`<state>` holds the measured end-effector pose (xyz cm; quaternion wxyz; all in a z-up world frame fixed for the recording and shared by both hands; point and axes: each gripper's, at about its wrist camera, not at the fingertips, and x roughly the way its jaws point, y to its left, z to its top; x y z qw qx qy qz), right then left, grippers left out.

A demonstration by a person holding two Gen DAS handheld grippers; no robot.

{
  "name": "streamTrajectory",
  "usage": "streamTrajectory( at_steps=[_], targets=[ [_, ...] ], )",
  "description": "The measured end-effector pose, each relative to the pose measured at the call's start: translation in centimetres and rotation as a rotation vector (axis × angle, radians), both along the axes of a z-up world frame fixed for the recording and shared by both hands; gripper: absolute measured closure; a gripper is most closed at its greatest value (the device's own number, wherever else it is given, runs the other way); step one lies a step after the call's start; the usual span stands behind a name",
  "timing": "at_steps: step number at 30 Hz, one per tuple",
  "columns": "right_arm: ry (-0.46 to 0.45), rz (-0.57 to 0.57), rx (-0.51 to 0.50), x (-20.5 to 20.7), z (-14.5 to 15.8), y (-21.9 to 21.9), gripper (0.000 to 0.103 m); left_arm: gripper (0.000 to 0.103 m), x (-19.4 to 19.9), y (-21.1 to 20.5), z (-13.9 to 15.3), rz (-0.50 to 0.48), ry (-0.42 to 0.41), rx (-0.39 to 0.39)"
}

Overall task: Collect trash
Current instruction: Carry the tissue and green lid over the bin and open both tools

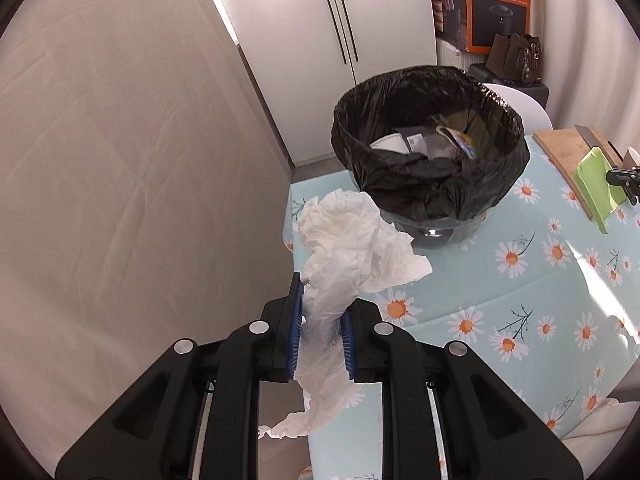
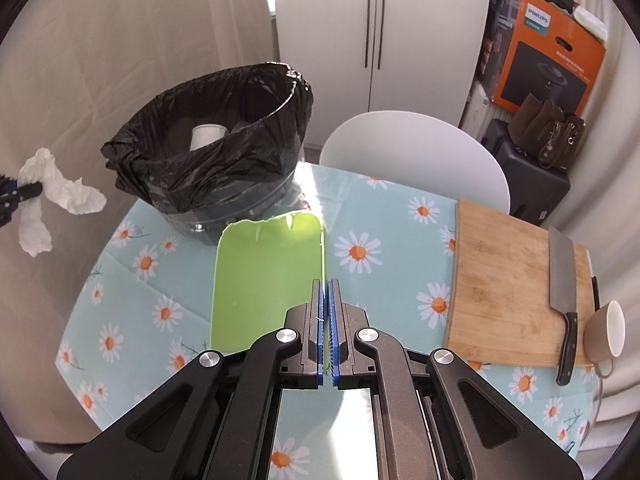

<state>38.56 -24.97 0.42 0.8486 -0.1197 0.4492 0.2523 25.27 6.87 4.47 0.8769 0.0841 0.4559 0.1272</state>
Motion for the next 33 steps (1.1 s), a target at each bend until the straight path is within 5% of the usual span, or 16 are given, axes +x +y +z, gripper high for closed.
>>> streamTrajectory(
  at_steps=[7,16,33],
  targets=[
    [-0.066,0.005,0.036,1.8,3.9,1.5,0.1,0.085,3.3,-1.2,4.3,-0.051,-0.085,0.045],
    [-0.125,0.034,0.043,4.8,7.1,5.2,0.1,0.085,8.7,-3.0,6.5,-0.161,-0.09,0.063],
    [-0.08,0.073,0.006,10.7,5.1,11.3,0.1,0.084,20.3,-3.4,3.9,-0.192,-0.068,-0.073]
  ],
)
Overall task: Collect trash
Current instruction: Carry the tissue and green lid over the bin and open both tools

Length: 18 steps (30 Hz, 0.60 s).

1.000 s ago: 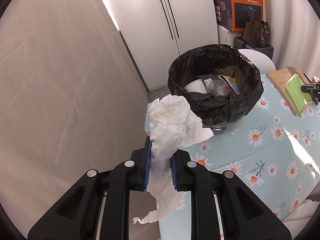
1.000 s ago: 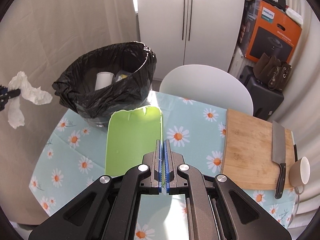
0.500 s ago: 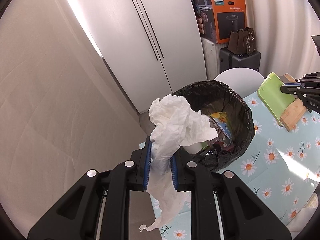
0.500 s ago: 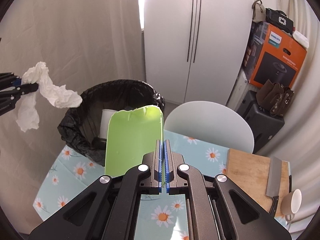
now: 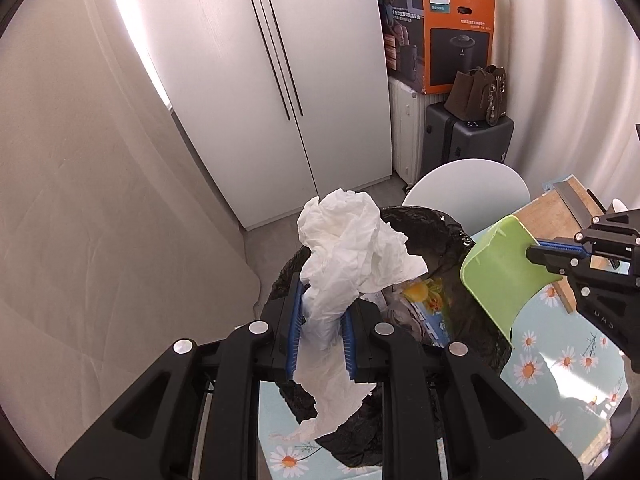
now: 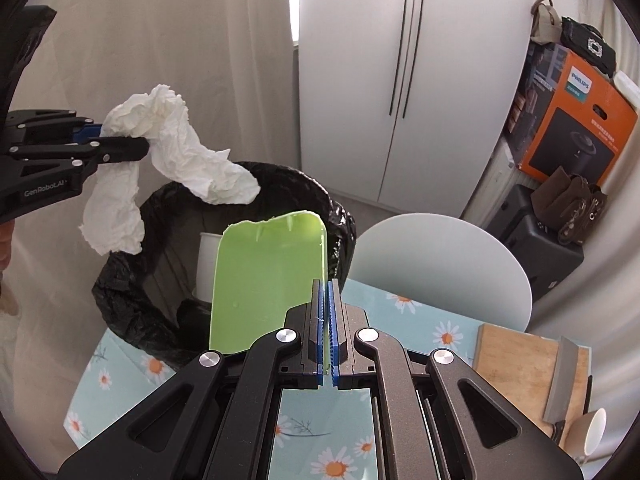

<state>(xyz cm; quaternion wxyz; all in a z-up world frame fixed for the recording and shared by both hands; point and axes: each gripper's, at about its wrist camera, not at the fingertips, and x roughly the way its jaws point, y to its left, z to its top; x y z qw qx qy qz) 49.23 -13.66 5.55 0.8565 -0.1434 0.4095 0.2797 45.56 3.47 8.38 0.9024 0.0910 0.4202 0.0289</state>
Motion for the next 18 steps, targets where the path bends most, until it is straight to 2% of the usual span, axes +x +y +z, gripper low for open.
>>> streamTrajectory(
  at_steps=[7,9,11,12,13,14,15,16,17,18],
  targets=[
    [0.027,0.042,-0.036,1.1,-1.6,2.5,0.1,0.084,2.9,0.7,-2.7,0.001,-0.031,-0.137],
    [0.024,0.048,-0.047,1.2,-2.0,3.0,0.099,0.084,3.1,0.6,-3.2,0.003,-0.038,-0.149],
    [0.018,0.055,-0.058,1.1,-2.2,3.2,0.098,0.07,2.9,0.4,-3.4,0.011,-0.069,-0.12],
    [0.014,0.057,-0.068,1.0,-2.3,3.3,0.096,0.05,2.6,0.4,-3.4,0.012,-0.081,-0.116],
    [0.008,0.055,-0.077,0.9,-2.4,3.3,0.083,0.037,2.3,0.5,-3.4,0.019,-0.087,-0.113],
    [0.002,0.051,-0.086,0.7,-2.5,3.2,0.071,0.036,2.1,0.6,-3.5,0.027,-0.095,-0.106],
    [-0.008,0.049,-0.093,0.4,-2.5,3.1,0.046,0.036,1.6,0.7,-3.5,0.03,-0.1,-0.1],
    [-0.02,0.048,-0.098,0.1,-2.5,2.9,0.041,0.032,1.2,0.8,-3.6,0.028,-0.103,-0.098],
    [-0.025,0.049,-0.101,-0.2,-2.5,2.7,0.041,0.028,0.6,0.8,-3.6,0.031,-0.106,-0.092],
    [-0.017,0.051,-0.101,-0.4,-2.6,2.5,0.039,0.019,0.0,0.9,-3.7,0.043,-0.113,-0.083]
  ],
)
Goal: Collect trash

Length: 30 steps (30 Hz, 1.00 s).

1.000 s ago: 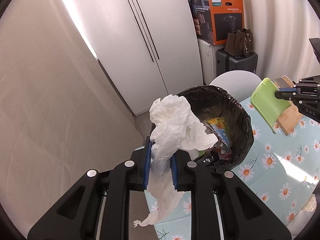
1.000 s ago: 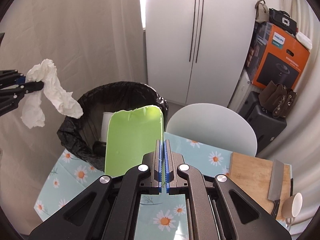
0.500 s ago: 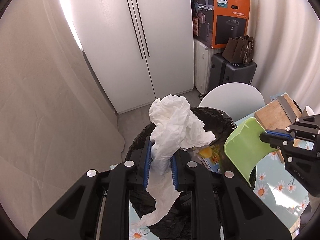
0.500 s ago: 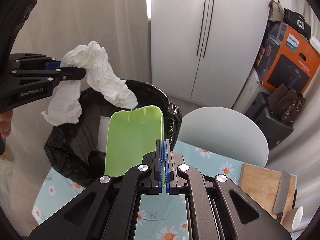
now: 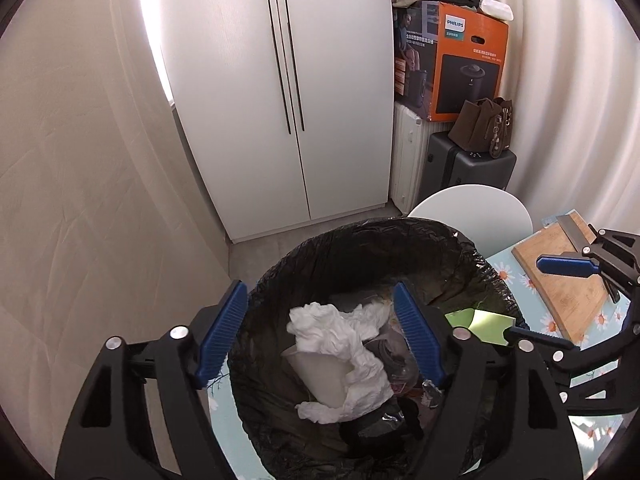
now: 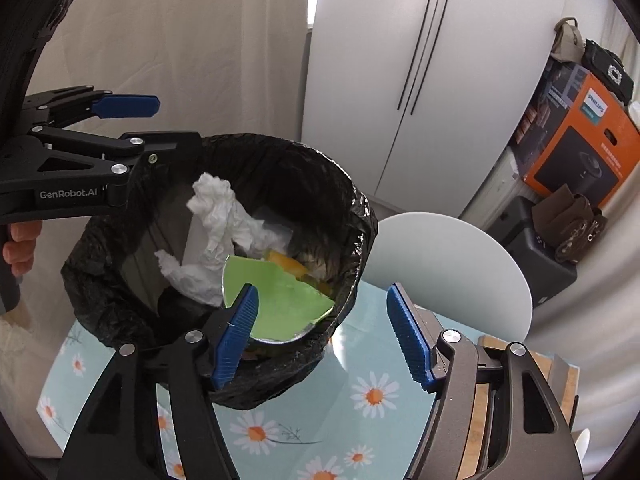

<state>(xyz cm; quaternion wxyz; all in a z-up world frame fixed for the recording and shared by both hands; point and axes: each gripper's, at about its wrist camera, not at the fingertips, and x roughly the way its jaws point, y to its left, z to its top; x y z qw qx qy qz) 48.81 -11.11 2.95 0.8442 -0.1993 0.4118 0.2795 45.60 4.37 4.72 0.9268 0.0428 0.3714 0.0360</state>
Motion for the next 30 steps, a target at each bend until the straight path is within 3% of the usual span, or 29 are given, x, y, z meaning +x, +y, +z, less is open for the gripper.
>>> streamTrajectory(
  at_steps=[1,4,9,17,26,30],
  targets=[
    [0.008,0.001,0.002,-0.2,-0.1,-0.2,0.034,0.014,-0.5,0.2,0.0,0.013,-0.003,-0.003],
    [-0.013,-0.005,0.012,-1.2,0.1,-1.0,0.017,0.013,-2.2,0.9,-0.3,0.046,0.008,-0.049],
    [-0.002,0.029,0.062,-3.1,0.6,-2.6,0.017,0.006,-5.7,1.0,-0.9,0.081,0.025,-0.061],
    [0.004,0.052,0.13,-6.5,1.2,-5.3,0.015,0.006,-11.4,-1.6,-1.2,0.07,0.047,-0.027],
    [0.008,0.079,0.149,-11.0,1.3,-8.5,0.014,0.006,-17.5,-4.4,-1.7,0.081,-0.009,-0.087],
    [-0.006,0.09,0.175,-12.9,1.9,-10.3,0.014,0.006,-20.0,-5.8,-1.7,0.108,-0.019,-0.054]
  ],
)
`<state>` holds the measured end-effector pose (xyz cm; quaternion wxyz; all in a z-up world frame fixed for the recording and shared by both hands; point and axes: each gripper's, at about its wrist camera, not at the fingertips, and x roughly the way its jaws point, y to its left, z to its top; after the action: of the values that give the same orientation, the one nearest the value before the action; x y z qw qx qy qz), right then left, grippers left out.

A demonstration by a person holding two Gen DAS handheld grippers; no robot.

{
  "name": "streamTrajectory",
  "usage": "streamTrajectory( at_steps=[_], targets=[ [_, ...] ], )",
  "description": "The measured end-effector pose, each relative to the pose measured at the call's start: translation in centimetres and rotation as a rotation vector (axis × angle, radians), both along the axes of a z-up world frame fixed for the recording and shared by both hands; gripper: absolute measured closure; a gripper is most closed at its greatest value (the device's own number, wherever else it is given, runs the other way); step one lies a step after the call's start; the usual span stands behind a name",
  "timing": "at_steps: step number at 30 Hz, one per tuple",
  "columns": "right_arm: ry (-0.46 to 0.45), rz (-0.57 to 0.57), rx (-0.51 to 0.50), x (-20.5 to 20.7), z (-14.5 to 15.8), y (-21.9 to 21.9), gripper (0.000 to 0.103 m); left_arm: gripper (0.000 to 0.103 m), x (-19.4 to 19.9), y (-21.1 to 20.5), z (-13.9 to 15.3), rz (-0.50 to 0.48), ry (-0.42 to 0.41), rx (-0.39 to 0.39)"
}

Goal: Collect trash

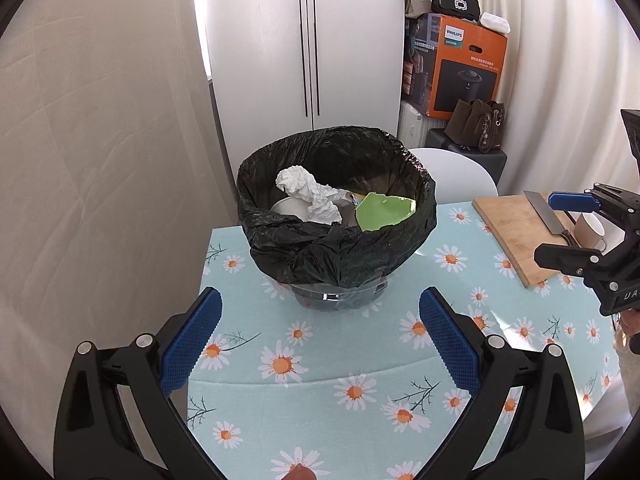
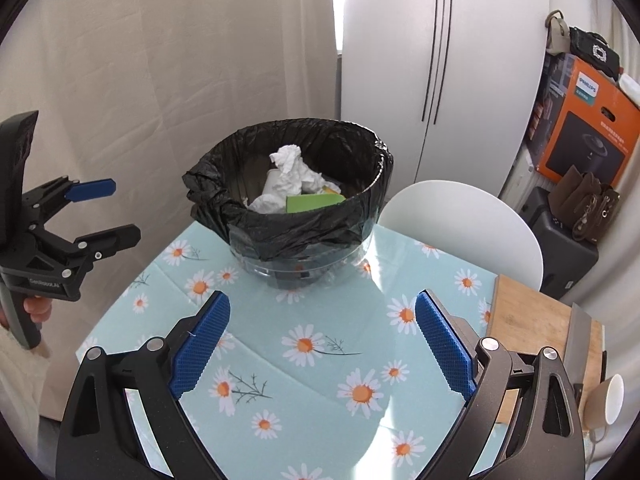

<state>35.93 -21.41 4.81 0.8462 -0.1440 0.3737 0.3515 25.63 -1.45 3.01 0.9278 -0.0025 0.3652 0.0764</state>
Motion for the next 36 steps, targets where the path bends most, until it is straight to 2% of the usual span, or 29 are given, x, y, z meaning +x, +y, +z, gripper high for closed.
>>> streamTrajectory(
  at_steps=[5,9,14,20,23,36],
  targets=[
    [-0.024,-0.01,-0.015,-2.0,0.3,-1.5,0.01,0.006,-2.2,-1.7,-0.6,0.007,0.027,0.058],
    [-0.077,-0.02,-0.036,-3.3,0.1,-2.1,0.01,0.006,-3.6,-3.3,-0.6,-0.007,0.013,0.103],
    [-0.096,-0.03,-0.015,-4.4,0.5,-3.2,0.01,0.006,-4.2,-4.6,0.0,-0.054,-0.029,0.091],
    [-0.083,-0.04,-0.013,-4.7,0.5,-4.2,0.01,0.006,-3.8,-5.3,0.4,-0.033,-0.07,0.056],
    [-0.087,-0.034,-0.005,-5.1,0.4,-4.5,0.01,0.006,-3.8,-5.5,0.3,-0.045,-0.067,0.043],
    [-0.081,-0.044,0.013,-5.4,0.1,-4.8,0.009,0.006,-3.5,-6.5,0.1,-0.057,-0.038,0.1]
  ],
)
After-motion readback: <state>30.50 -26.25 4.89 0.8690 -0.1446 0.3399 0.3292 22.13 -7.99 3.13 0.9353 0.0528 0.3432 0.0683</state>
